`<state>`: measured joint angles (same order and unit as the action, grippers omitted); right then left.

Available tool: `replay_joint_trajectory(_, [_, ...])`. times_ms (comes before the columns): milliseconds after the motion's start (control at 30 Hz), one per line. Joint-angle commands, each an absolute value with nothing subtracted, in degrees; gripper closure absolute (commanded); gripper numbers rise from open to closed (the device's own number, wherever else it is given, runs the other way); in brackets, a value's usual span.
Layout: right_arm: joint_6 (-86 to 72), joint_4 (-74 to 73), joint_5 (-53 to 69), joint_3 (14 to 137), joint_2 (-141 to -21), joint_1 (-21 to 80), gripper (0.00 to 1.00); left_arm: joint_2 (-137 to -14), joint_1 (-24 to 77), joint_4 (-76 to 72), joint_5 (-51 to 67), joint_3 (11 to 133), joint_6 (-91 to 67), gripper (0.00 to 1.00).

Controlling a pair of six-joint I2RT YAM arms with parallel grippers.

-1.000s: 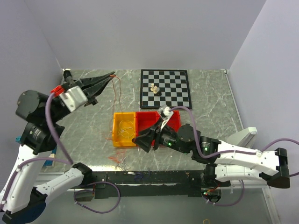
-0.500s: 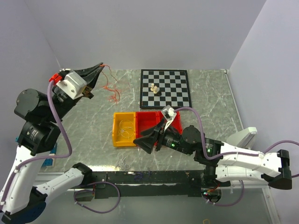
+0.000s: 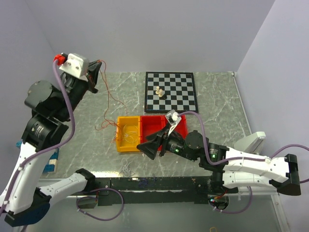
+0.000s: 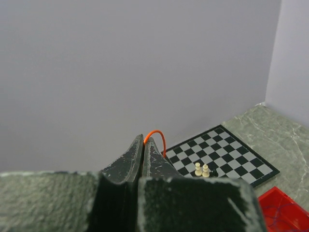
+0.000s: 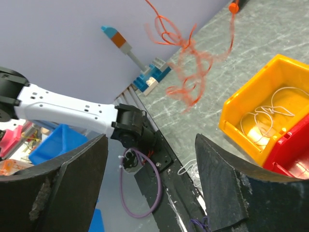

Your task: Untangle the cables

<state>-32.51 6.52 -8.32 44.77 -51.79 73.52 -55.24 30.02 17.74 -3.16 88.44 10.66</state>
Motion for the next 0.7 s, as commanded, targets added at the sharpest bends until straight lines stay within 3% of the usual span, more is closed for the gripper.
replay_joint_trajectory(0, [-32.43, 10.54, -9.05, 46.41, -53.52, 74.44, 0.22, -55.55, 29.88, 19.51, -9.66, 90.09, 5.81, 0.99])
replay_joint_trajectory(667, [-30.76, 18.98, -7.65, 61.25, -72.76, 72.95, 0.24, -55.45, 29.97, 18.28, -10.63, 89.2, 2.9, 0.99])
